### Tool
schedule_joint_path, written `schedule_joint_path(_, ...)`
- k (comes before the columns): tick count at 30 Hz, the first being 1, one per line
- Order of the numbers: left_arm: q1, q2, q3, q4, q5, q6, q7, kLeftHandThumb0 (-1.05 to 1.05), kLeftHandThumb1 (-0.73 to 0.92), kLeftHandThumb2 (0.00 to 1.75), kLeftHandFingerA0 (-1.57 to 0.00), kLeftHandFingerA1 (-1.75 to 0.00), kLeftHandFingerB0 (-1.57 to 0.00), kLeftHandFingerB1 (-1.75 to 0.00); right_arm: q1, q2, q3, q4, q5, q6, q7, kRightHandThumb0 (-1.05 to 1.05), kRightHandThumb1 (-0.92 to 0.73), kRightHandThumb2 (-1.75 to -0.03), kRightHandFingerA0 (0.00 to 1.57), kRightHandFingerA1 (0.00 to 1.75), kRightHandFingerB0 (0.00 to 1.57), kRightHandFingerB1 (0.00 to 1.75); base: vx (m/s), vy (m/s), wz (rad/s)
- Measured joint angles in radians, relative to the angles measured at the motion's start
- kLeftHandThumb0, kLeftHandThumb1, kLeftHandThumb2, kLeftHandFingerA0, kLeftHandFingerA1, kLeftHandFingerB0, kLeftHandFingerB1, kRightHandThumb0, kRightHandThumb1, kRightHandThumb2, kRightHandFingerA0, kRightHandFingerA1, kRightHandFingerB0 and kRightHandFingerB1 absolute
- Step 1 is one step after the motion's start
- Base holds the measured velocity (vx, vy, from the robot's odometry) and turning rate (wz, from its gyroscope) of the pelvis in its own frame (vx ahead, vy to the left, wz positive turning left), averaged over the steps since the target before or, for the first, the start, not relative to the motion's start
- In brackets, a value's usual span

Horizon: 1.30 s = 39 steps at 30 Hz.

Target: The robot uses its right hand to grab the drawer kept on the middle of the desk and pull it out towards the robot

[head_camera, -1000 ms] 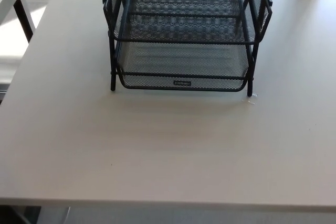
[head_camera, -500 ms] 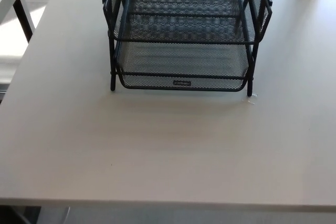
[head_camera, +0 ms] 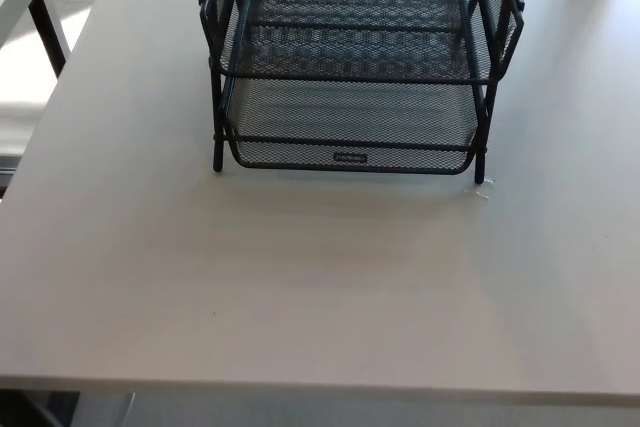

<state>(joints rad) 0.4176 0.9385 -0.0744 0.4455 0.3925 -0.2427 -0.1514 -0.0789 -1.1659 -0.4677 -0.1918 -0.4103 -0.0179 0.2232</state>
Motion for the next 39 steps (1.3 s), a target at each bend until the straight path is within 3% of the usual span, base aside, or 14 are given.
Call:
schedule_joint_path(3, 0.006, 0.0, 0.007, 0.0, 0.001, 0.0, 0.0, -0.33, 0.67, 0.59, -0.63, -0.93, -0.65, -0.66, -0.05, 0.068, 0.057, -0.096, -0.007, -0.01, -0.013, -0.74, -0.63, -0.6, 0.12, 0.45, 0.12, 0.34, 0.0, 0.0, 0.0)
schedule_joint_path(4, 0.006, 0.0, 0.008, -0.001, 0.002, 0.0, 0.0, -0.33, 0.67, 0.59, -0.63, -0.94, -0.64, -0.65, -0.061, 0.083, 0.073, -0.113, -0.011, -0.013, -0.017, -0.72, -0.62, -0.59, 0.15, 0.44, 0.18, 0.31, 0.0, 0.0, 0.0)
schedule_joint_path(10, 0.006, 0.0, 0.009, -0.002, 0.007, 0.001, -0.002, -0.31, 0.66, 0.59, -0.63, -0.94, -0.67, -0.7, -0.213, 0.228, 0.255, -0.175, -0.053, -0.033, -0.044, -0.75, -0.64, -0.6, 0.14, 0.4, 0.22, 0.3, 0.0, 0.0, 0.0)
schedule_joint_path(21, 0.007, 0.0, 0.011, -0.011, 0.015, 0.0, -0.005, -0.32, 0.66, 0.59, -0.64, -0.93, -0.66, -0.68, -0.489, 0.423, 0.535, -0.062, -0.168, -0.047, -0.058, -0.77, -0.65, -0.6, 0.13, 0.5, 0.16, 0.35, 0.0, 0.0, 0.0)
schedule_joint_path(26, 0.001, 0.0, 0.011, -0.006, 0.02, -0.001, -0.005, -0.32, 0.65, 0.59, -0.63, -0.93, -0.66, -0.69, -0.554, 0.505, 0.61, -0.018, -0.203, -0.053, -0.06, -0.73, -0.59, -0.59, 0.18, 0.49, 0.26, 0.33, 0.0, 0.0, 0.0)
schedule_joint_path(37, -0.032, -0.008, 0.01, -0.004, 0.021, -0.001, -0.011, -0.33, 0.65, 0.58, -0.65, -0.91, -0.66, -0.68, -0.635, 0.708, 0.78, 0.106, -0.278, -0.085, -0.088, -0.82, -0.63, -0.61, 0.21, 0.55, 0.24, 0.37, 0.0, 0.0, 0.0)
schedule_joint_path(38, -0.033, -0.008, 0.01, -0.005, 0.021, -0.001, -0.011, -0.33, 0.65, 0.59, -0.63, -0.93, -0.66, -0.68, -0.635, 0.718, 0.787, 0.114, -0.282, -0.09, -0.09, -0.84, -0.65, -0.61, 0.16, 0.56, 0.21, 0.36, 0.0, 0.0, 0.0)
schedule_joint_path(39, -0.032, -0.008, 0.01, -0.005, 0.021, -0.001, -0.011, -0.32, 0.65, 0.59, -0.64, -0.93, -0.67, -0.67, -0.636, 0.731, 0.796, 0.128, -0.287, -0.096, -0.093, -0.88, -0.51, -0.8, 0.16, 0.56, 0.21, 0.43, 0.0, 0.0, 0.0)
